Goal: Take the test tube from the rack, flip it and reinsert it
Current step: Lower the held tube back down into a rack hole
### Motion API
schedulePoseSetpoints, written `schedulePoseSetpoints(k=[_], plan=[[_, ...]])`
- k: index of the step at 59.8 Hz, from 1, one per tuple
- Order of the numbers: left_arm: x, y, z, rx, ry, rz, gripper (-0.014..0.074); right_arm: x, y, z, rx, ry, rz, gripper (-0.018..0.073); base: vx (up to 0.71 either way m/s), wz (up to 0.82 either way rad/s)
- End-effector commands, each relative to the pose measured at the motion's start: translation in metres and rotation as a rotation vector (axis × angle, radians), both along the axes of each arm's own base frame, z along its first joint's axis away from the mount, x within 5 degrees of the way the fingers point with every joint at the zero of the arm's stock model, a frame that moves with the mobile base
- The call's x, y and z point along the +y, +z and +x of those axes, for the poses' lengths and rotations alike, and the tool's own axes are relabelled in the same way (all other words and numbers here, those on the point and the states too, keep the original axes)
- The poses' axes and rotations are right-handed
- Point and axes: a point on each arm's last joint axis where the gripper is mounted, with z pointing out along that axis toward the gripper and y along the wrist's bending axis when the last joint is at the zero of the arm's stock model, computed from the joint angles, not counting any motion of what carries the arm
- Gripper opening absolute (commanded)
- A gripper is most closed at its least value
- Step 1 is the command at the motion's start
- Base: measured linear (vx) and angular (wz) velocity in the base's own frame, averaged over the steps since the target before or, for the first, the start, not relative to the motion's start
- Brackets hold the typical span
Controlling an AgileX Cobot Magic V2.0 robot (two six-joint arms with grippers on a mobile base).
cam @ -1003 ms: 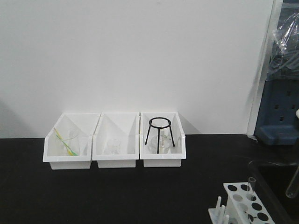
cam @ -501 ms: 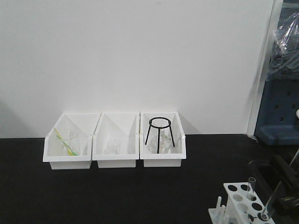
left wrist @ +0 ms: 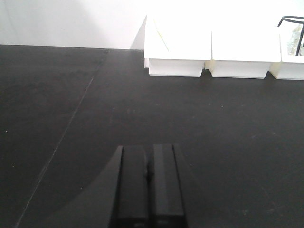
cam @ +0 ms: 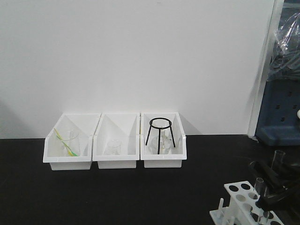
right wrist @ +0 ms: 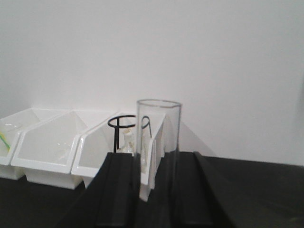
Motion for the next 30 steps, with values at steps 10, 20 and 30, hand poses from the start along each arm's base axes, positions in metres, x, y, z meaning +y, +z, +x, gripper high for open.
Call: schedulePoseSetpoints(k=[10,20,30], plan=[[-0.001,0.007,0.001,-0.081,-0.011,-0.001,-0.0006,0.001,0.052,0.002,-0.298,0.068,0.053,-0.0006,0.00,0.00],[-0.001,0.007,0.001,-0.081,-0.011,-0.001,-0.0006,0.003,0.043,0.005,-0.238,0.080,0.022,-0.0006,0.00,0.00],[-0.001,0.007,0.001,-0.081,-0.011,-0.001,-0.0006,0.003,0.029,0.011,-0.191,0.094,0.022,-0.0006,0.00,0.00]])
